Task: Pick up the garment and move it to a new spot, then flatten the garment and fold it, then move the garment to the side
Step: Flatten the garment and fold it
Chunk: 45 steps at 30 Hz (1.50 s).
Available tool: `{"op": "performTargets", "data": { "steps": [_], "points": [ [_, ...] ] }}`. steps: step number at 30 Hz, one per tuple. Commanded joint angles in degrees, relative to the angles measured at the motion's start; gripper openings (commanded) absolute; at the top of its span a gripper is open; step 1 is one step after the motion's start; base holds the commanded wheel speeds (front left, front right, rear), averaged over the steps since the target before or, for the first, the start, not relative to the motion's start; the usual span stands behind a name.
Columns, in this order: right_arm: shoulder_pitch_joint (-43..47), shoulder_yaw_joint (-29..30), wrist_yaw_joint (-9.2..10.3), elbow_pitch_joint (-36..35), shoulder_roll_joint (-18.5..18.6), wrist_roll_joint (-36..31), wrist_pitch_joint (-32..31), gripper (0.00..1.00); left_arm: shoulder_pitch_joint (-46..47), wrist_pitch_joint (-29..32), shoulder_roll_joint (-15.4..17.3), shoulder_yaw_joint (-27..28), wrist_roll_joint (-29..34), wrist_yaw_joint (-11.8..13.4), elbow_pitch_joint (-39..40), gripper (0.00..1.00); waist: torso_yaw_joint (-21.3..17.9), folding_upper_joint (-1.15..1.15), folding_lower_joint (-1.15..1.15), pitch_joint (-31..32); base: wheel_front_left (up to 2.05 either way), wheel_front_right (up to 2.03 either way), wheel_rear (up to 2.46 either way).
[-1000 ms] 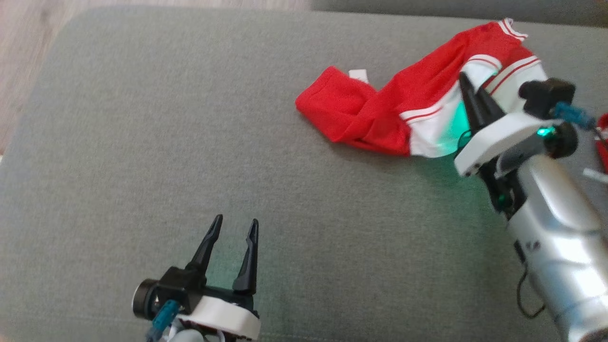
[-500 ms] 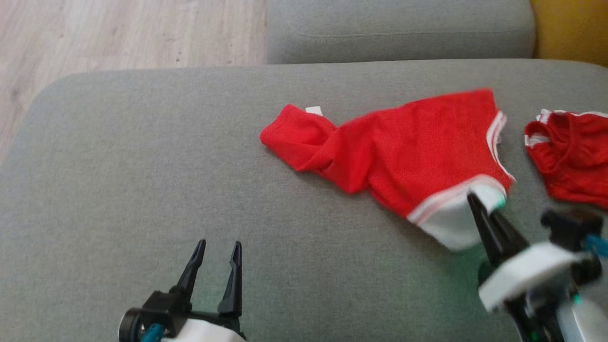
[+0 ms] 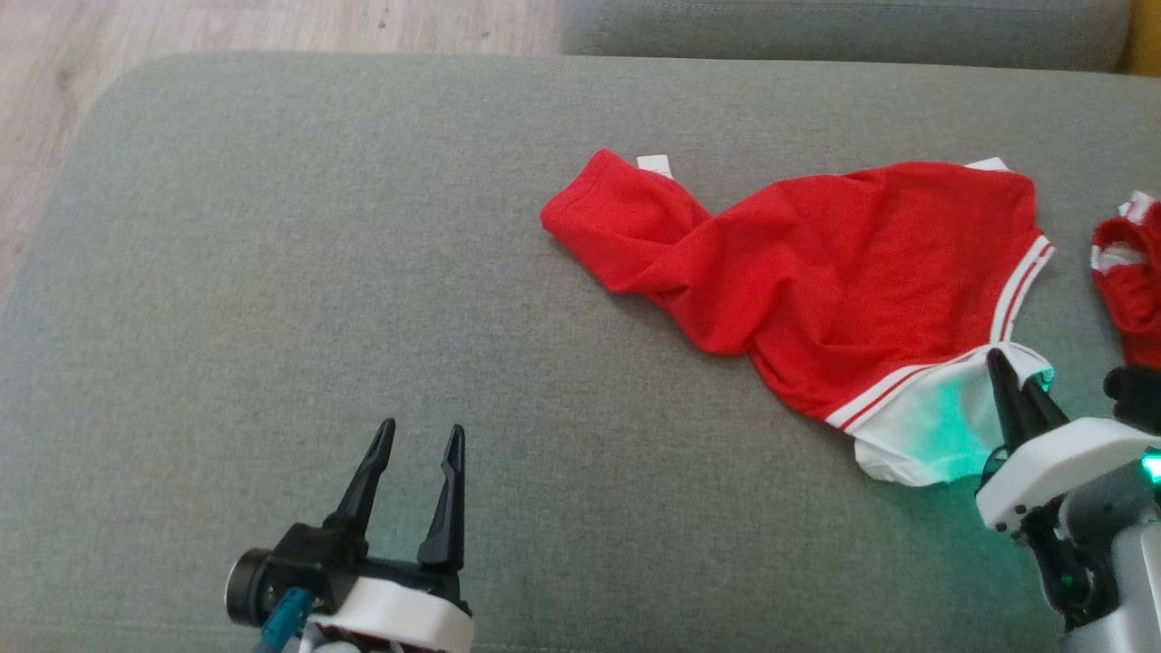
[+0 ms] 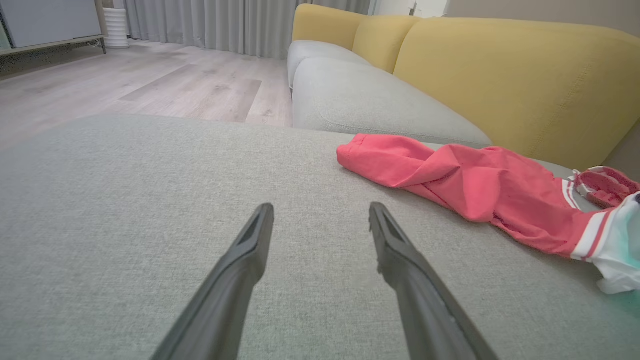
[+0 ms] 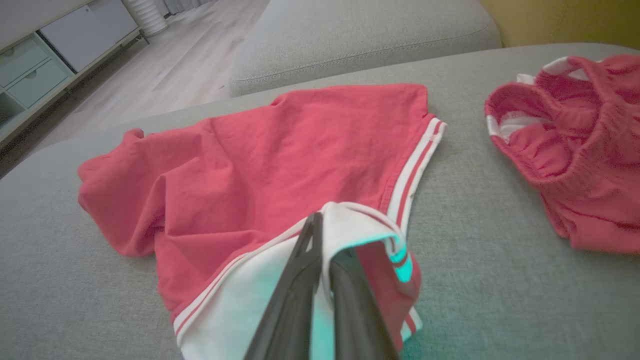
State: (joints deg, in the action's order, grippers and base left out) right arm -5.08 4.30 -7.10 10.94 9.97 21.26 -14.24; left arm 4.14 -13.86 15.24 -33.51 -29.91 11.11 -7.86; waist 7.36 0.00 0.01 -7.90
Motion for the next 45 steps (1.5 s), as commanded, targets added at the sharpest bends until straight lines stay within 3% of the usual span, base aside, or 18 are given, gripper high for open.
{"op": "performTargets", "data": {
  "steps": [1, 2, 3, 4, 13, 21, 28, 37, 45],
  "points": [
    [-0.89, -0.88, -0.39, -1.06, 1.36, -0.15, 0.95, 0.0, 1.68, -0.29, 0.47, 1.59, 0.34, 0.1, 1.46, 1.0, 0.41, 0.0, -0.01, -0.25, 0.0, 0.0, 0.0],
    [-1.06, -0.43, -0.39, -0.07, 1.39, -0.1, 1.56, 0.1, 1.66, -0.31, 0.44, 1.57, 0.31, 0.1, 1.3, 1.0, 0.47, 0.0, -0.01, -0.15, 0.0, 0.0, 0.0],
    [-1.01, -0.03, -0.39, 0.81, 1.4, -0.07, 2.14, 0.44, 1.6, -0.33, 0.39, 1.53, 0.28, 0.09, 1.07, 1.0, 0.49, 0.0, -0.01, 0.09, 0.0, 0.0, 0.0],
    [-0.78, 0.34, -0.39, 1.58, 1.33, -0.03, 2.66, 1.0, 1.49, -0.36, 0.33, 1.52, 0.19, 0.1, 0.82, 1.0, 0.42, 0.0, -0.01, 0.41, 0.0, 0.0, 0.0],
    [3.12, 2.26, -0.39, 1.94, 1.89, -1.17, 6.31, 1.0, -0.01, -0.55, 0.07, 1.32, -0.39, 0.15, 0.13, 1.0, -2.32, 0.0, -0.01, 4.14, 0.0, 0.0, 0.0],
    [5.89, 1.85, -0.39, -10.0, 1.16, -5.01, 7.68, 1.0, -1.22, -0.59, 0.27, 0.99, -0.75, 0.19, 0.23, 1.0, -4.29, 0.0, -0.01, 6.28, 0.0, 0.0, 0.0],
    [6.63, -1.58, -0.39, -17.25, -3.25, -9.16, 10.34, 1.0, 0.18, 0.16, 0.24, 0.39, -0.75, -0.28, -0.66, 1.0, -5.16, 0.0, -0.01, 6.94, 0.0, 0.0, 0.0],
    [6.47, -5.44, -0.39, -21.18, -6.39, -11.28, 11.85, 1.0, 10.86, 3.91, -1.26, 0.88, -1.25, -2.11, -6.15, 1.0, -6.97, 0.0, -0.01, 3.13, 0.0, 0.0, 0.0],
    [1.13, -9.59, -0.39, -23.49, -6.73, -12.23, 11.88, 1.0, 26.78, 8.21, -2.66, 2.85, -2.66, -5.2, -20.39, 1.0, -11.88, 0.0, -0.01, -4.92, 0.0, 0.0, 0.0]
  ]
}}
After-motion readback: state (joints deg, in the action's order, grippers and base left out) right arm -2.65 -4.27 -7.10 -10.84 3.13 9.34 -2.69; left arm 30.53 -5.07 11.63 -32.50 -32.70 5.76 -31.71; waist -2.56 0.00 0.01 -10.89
